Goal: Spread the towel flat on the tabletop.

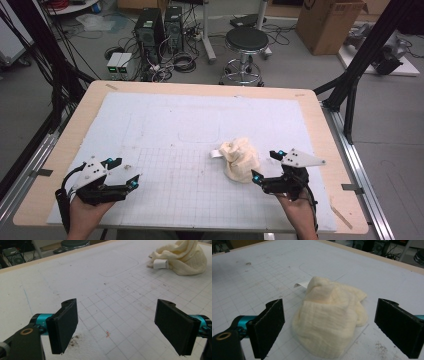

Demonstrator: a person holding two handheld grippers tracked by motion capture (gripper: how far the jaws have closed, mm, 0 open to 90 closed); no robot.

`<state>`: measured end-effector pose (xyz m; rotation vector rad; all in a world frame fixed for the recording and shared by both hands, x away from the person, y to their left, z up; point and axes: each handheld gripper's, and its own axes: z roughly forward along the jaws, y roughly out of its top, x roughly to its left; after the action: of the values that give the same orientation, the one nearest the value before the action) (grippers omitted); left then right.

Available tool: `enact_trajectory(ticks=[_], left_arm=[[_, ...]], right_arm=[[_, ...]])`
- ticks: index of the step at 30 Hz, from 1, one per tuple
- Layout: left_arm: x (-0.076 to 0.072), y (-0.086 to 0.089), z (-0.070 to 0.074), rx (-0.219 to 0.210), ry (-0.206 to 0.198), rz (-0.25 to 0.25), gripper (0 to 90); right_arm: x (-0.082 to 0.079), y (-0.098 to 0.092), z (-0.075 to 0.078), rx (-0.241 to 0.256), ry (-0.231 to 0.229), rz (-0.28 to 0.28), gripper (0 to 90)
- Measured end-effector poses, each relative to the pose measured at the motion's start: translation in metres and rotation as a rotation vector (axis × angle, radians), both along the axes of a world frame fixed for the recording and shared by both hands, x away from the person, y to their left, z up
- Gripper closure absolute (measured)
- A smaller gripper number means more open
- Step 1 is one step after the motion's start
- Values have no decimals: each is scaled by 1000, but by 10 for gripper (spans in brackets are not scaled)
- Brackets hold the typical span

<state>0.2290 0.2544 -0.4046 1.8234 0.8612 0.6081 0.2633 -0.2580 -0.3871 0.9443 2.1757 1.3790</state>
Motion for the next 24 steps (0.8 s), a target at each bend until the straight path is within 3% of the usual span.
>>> enact_trajectory(ticks=[7, 11, 18, 24], left_arm=[[1, 1, 0, 0, 2, -1, 195], [1, 1, 0, -3, 2, -1, 195], [2, 1, 0, -1, 4, -2, 195], [3, 1, -1, -2, 5, -4, 195]], right_arm=[[18, 5, 18, -7, -5, 9, 92], [25, 12, 19, -6, 6, 35, 168], [39, 27, 9, -29, 72, 62, 227], [53, 39, -6, -79, 125, 76, 312]])
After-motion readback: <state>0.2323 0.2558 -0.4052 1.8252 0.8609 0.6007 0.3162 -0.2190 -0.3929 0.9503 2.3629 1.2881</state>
